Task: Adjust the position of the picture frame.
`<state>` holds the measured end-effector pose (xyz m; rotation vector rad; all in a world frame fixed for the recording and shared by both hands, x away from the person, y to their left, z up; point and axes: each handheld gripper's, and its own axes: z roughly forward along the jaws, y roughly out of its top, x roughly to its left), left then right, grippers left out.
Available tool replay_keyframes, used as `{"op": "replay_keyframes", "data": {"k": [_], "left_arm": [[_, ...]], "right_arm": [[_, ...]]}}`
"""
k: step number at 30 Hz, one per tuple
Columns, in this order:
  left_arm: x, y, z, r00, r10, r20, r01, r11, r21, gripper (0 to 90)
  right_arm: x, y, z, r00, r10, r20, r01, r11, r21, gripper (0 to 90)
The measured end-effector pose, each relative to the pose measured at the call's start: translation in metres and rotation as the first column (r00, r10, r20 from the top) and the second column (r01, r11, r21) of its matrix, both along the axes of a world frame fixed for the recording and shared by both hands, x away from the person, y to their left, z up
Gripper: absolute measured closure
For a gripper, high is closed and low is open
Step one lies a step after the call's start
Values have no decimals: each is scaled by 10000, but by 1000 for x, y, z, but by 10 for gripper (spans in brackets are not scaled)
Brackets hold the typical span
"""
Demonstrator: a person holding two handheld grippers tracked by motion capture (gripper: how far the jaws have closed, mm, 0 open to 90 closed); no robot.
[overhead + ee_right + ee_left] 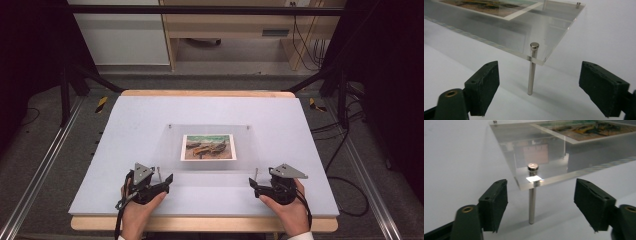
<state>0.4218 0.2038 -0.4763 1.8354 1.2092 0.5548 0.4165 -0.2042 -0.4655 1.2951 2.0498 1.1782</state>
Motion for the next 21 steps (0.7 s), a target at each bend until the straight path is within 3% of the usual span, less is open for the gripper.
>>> {"op": "replay_keyframes", "data": {"k": [9,13,21], "left_arm": [[-9,1,10,9995,-236,208,237,9997,-52,91],[-10,9,16,9987,-305,403,316,9991,-285,65],[-4,23,22,9971,-273,703,322,9971,-695,62]], "right_arm": [[-7,-8,7,9985,-204,514,192,9995,242,115],[-9,-11,13,9958,-467,784,408,9963,760,93],[-9,-13,15,9916,-273,1265,207,9984,534,119]]}}
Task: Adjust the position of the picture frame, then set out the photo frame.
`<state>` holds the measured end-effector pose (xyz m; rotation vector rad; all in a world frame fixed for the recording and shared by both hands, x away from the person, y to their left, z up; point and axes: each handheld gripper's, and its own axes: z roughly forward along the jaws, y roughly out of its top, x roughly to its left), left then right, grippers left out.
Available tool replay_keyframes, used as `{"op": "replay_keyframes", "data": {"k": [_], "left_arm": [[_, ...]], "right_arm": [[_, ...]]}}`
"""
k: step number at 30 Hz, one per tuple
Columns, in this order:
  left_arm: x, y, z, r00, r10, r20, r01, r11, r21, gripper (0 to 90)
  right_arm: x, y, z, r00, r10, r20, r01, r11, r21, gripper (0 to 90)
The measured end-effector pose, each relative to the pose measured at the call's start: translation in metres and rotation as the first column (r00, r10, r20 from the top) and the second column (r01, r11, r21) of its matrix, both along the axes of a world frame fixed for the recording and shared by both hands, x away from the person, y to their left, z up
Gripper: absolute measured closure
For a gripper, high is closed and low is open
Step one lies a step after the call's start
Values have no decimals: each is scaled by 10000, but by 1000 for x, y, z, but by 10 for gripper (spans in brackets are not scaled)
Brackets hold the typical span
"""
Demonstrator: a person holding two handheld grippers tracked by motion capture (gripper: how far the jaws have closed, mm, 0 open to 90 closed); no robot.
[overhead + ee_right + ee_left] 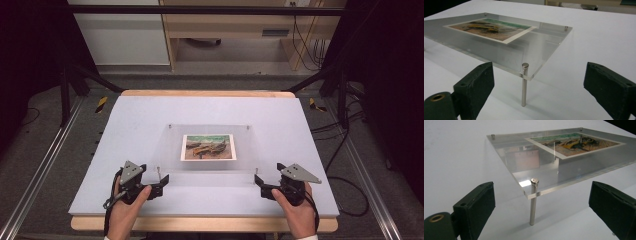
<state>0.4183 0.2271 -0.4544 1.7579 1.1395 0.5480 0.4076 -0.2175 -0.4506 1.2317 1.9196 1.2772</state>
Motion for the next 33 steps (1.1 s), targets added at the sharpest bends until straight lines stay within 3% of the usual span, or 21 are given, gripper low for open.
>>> {"op": "replay_keyframes", "data": {"k": [4,10,14,15,17,19,22,24,29,33], "left_arm": [[2,3,4,10000,-50,56,50,10000,-26,91],[14,4,21,9979,-592,250,584,9978,328,94],[31,2,31,9958,-880,261,865,9948,536,106],[41,0,37,9946,-1018,188,1005,9930,619,105],[47,-1,39,9935,-1135,95,1127,9916,631,102],[58,-3,43,9889,-1473,-200,1482,9874,556,96],[60,-1,45,9911,-1331,-65,1332,9905,329,94],[60,0,40,9894,-1414,-342,1422,9896,228,93],[55,5,33,9941,-1000,-428,999,9950,-34,81],[55,6,29,9932,-962,-649,943,9950,-322,96]], "right_arm": [[0,1,4,9995,-239,223,245,9993,-275,180],[3,3,17,9987,-167,490,192,9985,-517,216],[14,7,22,9996,297,31,-295,9982,-516,238],[21,11,24,9986,490,-199,-500,9974,-517,218],[29,15,28,9980,557,-301,-574,9965,-612,182],[39,19,32,9980,564,-297,-583,9961,-670,148],[49,22,35,9976,560,-414,-587,9960,-676,141],[59,25,37,9976,564,-398,-586,9966,-581,143],[60,28,28,9948,827,-592,-845,9960,-299,201],[58,32,27,9912,1000,-864,-1001,9950,40,232]]}}
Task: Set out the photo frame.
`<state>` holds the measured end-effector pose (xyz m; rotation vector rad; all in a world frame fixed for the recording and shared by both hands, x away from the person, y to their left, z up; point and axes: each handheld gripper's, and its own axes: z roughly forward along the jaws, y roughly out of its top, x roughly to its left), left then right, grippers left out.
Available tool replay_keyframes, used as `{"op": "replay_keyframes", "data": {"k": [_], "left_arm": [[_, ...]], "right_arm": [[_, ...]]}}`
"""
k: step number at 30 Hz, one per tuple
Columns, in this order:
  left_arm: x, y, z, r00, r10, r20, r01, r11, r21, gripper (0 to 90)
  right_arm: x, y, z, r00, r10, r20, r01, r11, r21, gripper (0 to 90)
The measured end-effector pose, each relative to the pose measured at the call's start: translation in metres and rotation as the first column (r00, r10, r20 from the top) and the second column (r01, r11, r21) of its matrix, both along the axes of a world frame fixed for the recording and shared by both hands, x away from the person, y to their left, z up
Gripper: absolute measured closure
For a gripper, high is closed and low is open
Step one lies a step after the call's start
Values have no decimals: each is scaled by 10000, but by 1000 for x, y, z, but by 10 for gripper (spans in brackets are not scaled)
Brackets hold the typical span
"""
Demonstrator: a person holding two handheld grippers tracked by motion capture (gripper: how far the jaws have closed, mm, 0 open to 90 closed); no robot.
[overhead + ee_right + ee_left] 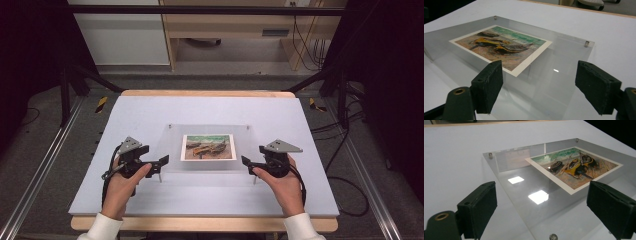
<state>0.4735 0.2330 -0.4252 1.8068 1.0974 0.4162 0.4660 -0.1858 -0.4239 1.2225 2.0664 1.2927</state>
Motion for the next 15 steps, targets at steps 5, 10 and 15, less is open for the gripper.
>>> {"op": "replay_keyframes", "data": {"k": [5,10,15], "left_arm": [[-1,1,-5,10000,16,-34,-16,9999,138,159],[2,-2,-10,9998,-1,-184,-2,9999,-169,172],[4,-4,-17,9989,194,-418,-194,9998,14,150]], "right_arm": [[2,2,-3,9987,281,-420,-281,9996,20,223],[7,0,-9,9972,110,-737,-105,9999,76,210],[11,-2,-12,9947,89,-1021,-77,9999,118,182]]}}
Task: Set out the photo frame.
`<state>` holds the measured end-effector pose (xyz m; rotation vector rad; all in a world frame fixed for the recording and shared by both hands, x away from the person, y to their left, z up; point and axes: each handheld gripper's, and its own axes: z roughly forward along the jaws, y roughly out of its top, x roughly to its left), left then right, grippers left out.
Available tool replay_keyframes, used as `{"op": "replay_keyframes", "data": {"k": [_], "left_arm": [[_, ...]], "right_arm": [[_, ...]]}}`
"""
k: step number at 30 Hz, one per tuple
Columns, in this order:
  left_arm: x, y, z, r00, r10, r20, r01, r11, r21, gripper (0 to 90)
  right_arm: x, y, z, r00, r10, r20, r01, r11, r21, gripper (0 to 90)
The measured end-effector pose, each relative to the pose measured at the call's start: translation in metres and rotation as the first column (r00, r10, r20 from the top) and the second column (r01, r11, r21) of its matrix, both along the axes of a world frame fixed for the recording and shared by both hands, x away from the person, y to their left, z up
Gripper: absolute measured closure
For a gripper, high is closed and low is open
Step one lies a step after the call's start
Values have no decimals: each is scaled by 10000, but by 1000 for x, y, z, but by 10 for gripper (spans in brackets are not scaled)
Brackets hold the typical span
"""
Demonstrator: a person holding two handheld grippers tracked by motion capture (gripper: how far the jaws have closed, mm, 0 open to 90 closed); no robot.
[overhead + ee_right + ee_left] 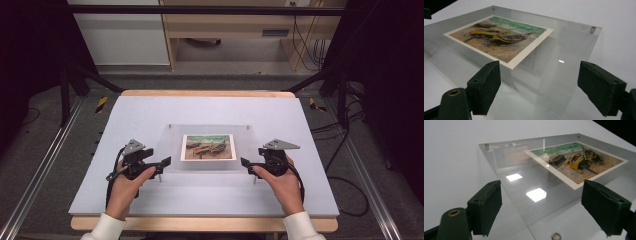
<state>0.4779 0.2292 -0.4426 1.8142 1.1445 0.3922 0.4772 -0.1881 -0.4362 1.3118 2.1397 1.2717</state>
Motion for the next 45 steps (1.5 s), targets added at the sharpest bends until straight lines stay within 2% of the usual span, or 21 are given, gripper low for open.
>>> {"op": "replay_keyframes", "data": {"k": [3,8,10,12,15,22,24,25,27,34,35,37,45], "left_arm": [[2,-1,-3,9994,88,-327,-95,9997,-208,134],[2,-3,-5,9986,-81,-526,70,9998,-209,133],[3,-4,-7,9980,-106,-617,92,9997,-226,131],[4,-4,-10,9969,-161,-773,132,9992,-382,126],[5,-4,-13,9927,-294,-1166,182,9952,-963,127],[5,-3,-16,9886,-233,-1489,38,9915,-1302,116],[6,-2,-17,9868,-280,-1593,44,9892,-1466,119],[6,-3,-18,9816,-542,-1831,210,9837,-1783,118],[6,-4,-20,9800,-611,-1896,238,9809,-1932,116],[7,-3,-20,9805,-627,-1863,262,9810,-1921,118],[7,-3,-20,9806,-629,-1856,265,9810,-1923,118],[7,-3,-20,9807,-632,-1851,272,9812,-1912,118],[9,-2,-20,9804,-706,-1837,345,9806,-1930,118]], "right_arm": [[3,1,-5,9991,114,-406,-117,9999,-63,158],[6,0,-8,9989,142,-444,-146,9998,-103,147],[6,0,-9,9982,131,-590,-132,9999,-9,137],[7,-1,-10,9979,154,-627,-150,9999,60,134],[8,-1,-11,9977,135,-670,-125,9998,148,125],[6,-3,-13,9967,126,-798,-91,9990,438,124],[4,-4,-14,9963,122,-855,-70,9982,601,122],[4,-4,-14,9956,77,-933,-15,9978,662,119],[5,-5,-16,9947,90,-1023,-7,9967,813,107],[7,-8,-20,9908,53,-1353,123,9916,1286,101],[8,-10,-21,9882,74,-1528,162,9881,1527,100],[8,-10,-22,9863,77,-1648,197,9863,1640,98],[8,-12,-22,9842,109,-1767,204,9845,1744,99]]}}
